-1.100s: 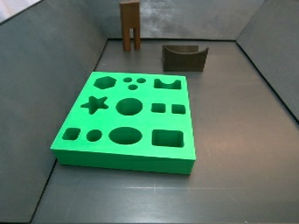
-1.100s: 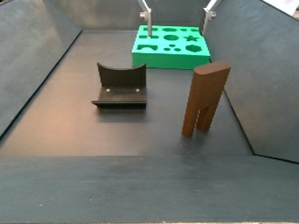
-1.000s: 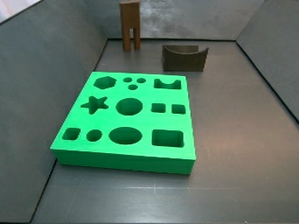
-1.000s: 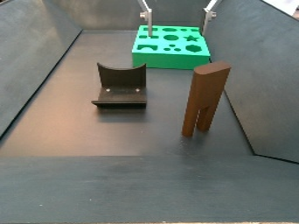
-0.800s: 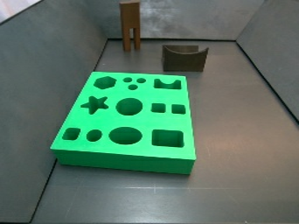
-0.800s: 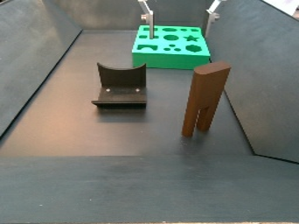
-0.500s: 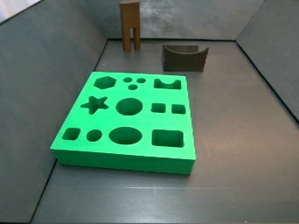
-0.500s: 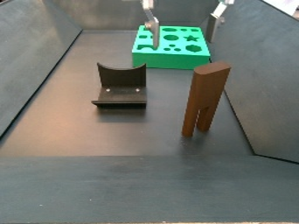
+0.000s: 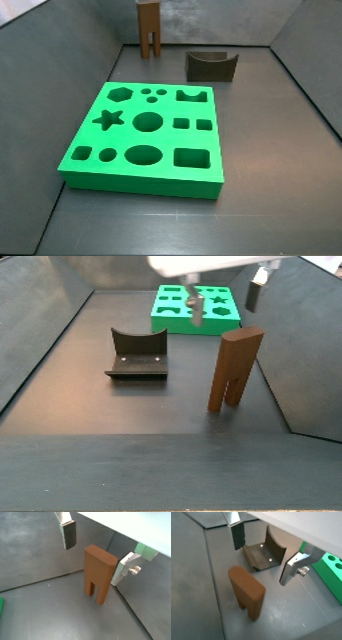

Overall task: Pick up the square-circle object. Move up. Move to above the board. Insert the square-circle object.
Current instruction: Pick up the square-circle object.

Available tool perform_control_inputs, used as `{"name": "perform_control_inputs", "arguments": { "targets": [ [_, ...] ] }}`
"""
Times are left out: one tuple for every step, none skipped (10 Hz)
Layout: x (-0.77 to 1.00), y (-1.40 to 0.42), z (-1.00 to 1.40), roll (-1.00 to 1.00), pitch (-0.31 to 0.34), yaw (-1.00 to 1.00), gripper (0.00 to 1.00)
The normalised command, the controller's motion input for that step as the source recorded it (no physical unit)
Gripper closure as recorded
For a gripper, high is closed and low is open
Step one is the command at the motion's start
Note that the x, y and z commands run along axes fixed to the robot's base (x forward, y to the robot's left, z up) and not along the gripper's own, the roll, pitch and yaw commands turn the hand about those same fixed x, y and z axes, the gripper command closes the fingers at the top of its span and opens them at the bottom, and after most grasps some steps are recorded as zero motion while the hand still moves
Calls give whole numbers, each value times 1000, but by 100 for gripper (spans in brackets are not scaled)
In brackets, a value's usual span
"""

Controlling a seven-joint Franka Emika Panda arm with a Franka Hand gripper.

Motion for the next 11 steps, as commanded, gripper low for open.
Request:
{"name": "perform_control_inputs", "arguments": {
  "targets": [
    [-260, 260, 0, -89, -99, 337, 0],
    [-37, 231, -23, 0, -10, 206, 0],
    [37, 231, -20, 0, 0, 126, 0],
    [217, 189, -3, -11, 0, 71, 0],
    [237, 134, -106, -14, 0, 26, 0],
    [157, 157, -126, -13, 0, 17, 0],
    [0, 117, -160, -26, -11, 0, 0],
    [0, 117, -186, -21, -19, 3, 0],
    [-40, 117, -166, -34, -17, 0, 0],
    [-77, 97, -163, -26, -20, 0, 0],
    [-43, 106, -160, -41, -21, 0, 0]
  ]
}}
